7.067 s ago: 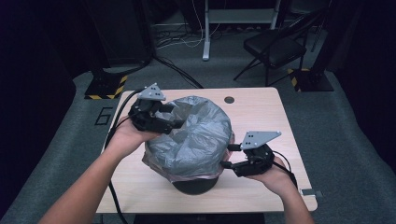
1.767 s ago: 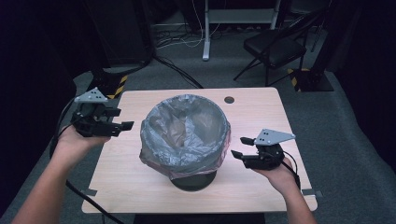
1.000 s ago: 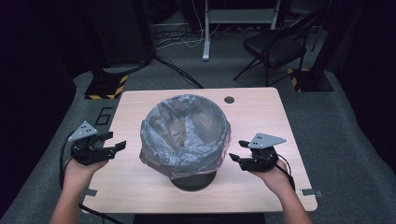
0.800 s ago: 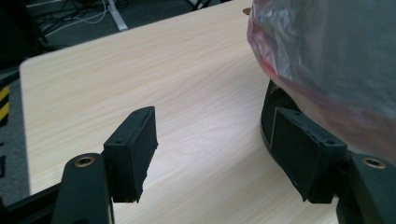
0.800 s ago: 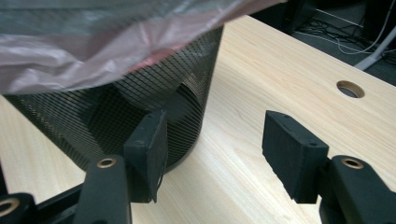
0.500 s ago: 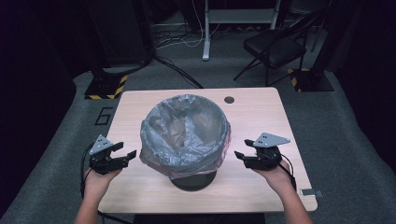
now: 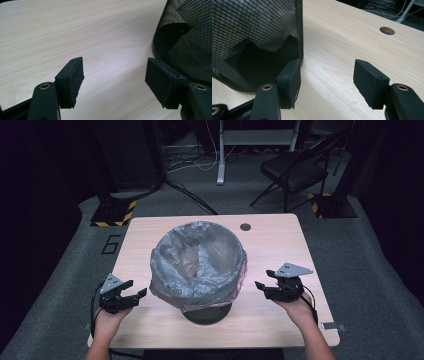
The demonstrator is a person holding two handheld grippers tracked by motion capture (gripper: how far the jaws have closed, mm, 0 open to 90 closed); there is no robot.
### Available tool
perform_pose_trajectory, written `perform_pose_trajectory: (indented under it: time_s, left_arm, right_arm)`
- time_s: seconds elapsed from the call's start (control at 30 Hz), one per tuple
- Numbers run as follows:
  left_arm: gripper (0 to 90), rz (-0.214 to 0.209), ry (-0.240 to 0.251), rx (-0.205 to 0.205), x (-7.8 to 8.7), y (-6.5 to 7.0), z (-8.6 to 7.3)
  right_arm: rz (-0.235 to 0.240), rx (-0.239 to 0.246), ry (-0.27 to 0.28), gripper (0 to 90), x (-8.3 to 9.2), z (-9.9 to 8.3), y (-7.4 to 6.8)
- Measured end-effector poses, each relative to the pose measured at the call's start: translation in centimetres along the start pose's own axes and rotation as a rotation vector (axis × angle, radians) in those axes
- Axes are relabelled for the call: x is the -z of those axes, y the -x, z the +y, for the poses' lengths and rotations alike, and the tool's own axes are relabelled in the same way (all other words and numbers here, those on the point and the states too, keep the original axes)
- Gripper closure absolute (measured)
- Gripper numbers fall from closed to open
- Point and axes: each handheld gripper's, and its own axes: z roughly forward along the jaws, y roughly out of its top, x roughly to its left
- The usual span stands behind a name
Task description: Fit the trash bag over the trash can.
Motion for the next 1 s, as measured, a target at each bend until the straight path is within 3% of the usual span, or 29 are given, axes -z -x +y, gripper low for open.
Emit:
perform_pose_trajectory:
  time_s: [0.1,0.23,0.37,0.57,0.7,0.83,1.0]
  left_arm:
    - [30.8,0.011,-0.026,-0.008,-0.4,-0.3,-0.3]
    - [30.8,0.037,-0.067,-0.049,-1.0,-0.7,-0.7]
    - [30.8,0.038,-0.104,-0.059,-1.4,-1.1,-1.2]
    - [30.2,0.042,-0.123,-0.018,-1.9,-2.3,-1.6]
    - [30.0,0.051,-0.134,0.023,-2.2,-3.1,-2.0]
    - [29.9,0.046,-0.145,0.076,-2.6,-3.7,-2.4]
    - [29.9,0.063,-0.151,0.059,-3.0,-3.7,-2.6]
  right_arm:
    - [-0.008,-0.009,-0.003,37.4,-0.2,-0.4,0.3]
    - [-0.038,-0.019,-0.008,37.5,-0.6,-1.3,0.8]
    - [-0.066,-0.047,-0.009,37.4,-1.2,-2.5,1.6]
    - [-0.08,-0.097,-0.025,36.5,-1.8,-4.0,2.7]
    - [-0.104,-0.081,-0.06,36.6,-1.9,-4.9,3.1]
    - [-0.117,-0.107,-0.096,35.9,-1.8,-5.8,3.7]
    - [-0.143,-0.132,-0.111,34.4,-1.6,-6.5,4.5]
